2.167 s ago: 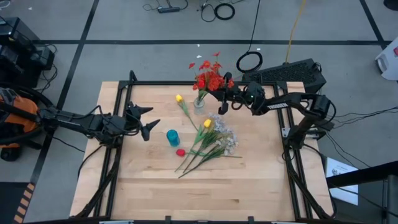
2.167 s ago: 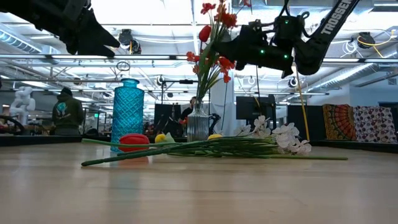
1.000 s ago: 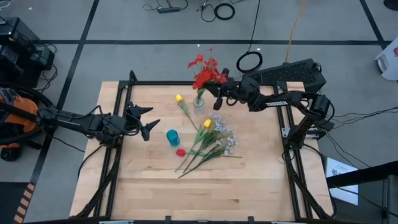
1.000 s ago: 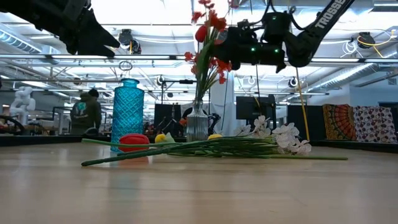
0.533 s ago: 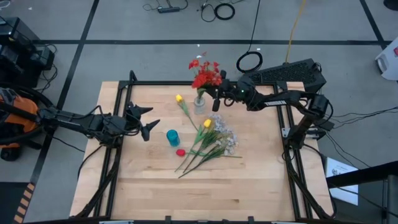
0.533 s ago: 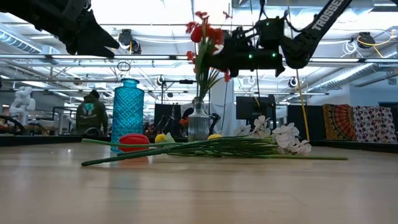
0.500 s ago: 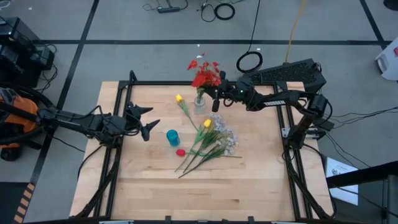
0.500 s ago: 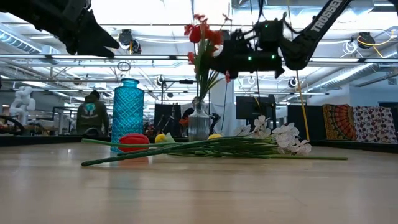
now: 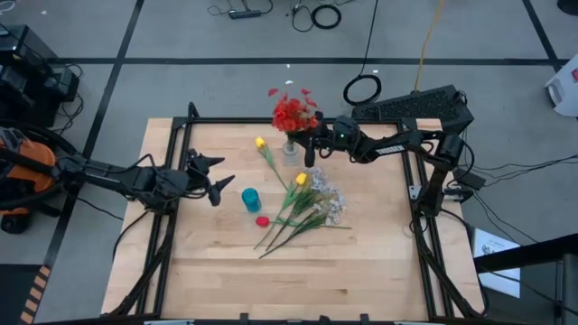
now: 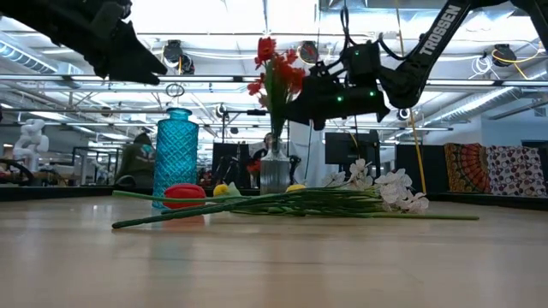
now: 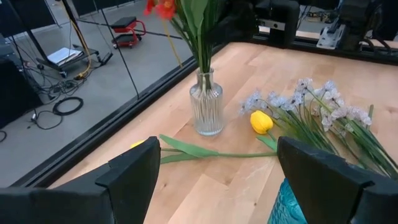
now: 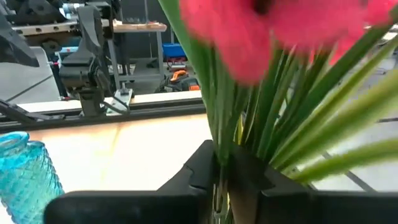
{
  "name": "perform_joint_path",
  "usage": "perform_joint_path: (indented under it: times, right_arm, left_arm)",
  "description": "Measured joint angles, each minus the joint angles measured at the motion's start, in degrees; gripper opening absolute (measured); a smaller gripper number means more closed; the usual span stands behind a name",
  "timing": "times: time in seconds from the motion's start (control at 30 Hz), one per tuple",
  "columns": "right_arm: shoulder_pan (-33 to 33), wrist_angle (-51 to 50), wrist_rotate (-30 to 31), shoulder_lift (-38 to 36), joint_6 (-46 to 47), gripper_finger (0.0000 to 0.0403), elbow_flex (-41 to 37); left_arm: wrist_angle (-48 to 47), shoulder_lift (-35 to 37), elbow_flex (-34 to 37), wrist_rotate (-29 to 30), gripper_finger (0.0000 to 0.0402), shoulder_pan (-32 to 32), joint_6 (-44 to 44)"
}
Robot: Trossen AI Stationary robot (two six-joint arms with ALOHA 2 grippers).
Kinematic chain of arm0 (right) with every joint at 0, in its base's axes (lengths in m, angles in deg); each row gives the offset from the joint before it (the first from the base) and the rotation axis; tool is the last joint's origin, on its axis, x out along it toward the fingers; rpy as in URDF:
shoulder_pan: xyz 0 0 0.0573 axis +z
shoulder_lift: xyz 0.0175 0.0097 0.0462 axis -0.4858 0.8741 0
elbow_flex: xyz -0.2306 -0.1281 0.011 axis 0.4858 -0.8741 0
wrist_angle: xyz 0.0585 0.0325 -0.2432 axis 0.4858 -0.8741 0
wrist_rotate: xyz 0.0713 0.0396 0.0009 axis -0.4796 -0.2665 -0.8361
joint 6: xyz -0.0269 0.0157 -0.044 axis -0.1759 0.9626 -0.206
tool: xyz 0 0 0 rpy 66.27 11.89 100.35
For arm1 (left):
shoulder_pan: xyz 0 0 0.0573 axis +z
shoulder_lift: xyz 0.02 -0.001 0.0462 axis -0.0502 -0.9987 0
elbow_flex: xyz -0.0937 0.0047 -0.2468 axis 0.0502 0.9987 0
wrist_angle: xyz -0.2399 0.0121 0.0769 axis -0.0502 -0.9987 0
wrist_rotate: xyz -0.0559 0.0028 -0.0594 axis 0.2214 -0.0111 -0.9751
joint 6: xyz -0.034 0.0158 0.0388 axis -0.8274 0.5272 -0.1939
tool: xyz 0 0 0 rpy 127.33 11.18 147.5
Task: Sort flowers into vase by color
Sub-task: Put the orange flowers into the transparent vase, then put the bottom yellow flower into the blue vase
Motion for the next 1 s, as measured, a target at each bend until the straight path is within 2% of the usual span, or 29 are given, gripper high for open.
perform_joint_path:
  times: [0.23,0.53,0.8,1.0]
  right_arm:
    - [0.0,-5.1,1.3,-0.9,0.3,0.0075,0.0]
    - [0.0,-16.5,1.9,-9.1,0.3,0.0145,0.0]
    - [0.0,-34.9,10.5,-19.5,-5.9,0.0181,0.0]
    - [0.0,-46.0,17.7,-27.9,-2.4,0.0182,0.0]
  left_arm:
    - [-0.1,-0.6,0.0,0.0,0.0327,0.0,0.0]
    - [-0.1,-0.6,0.0,0.0,0.0327,0.0,0.2]
    - [-0.1,-0.6,0.0,0.0,0.0327,0.0,0.2]
    - [0.0,-0.6,0.0,0.0,0.0327,0.0,0.1]
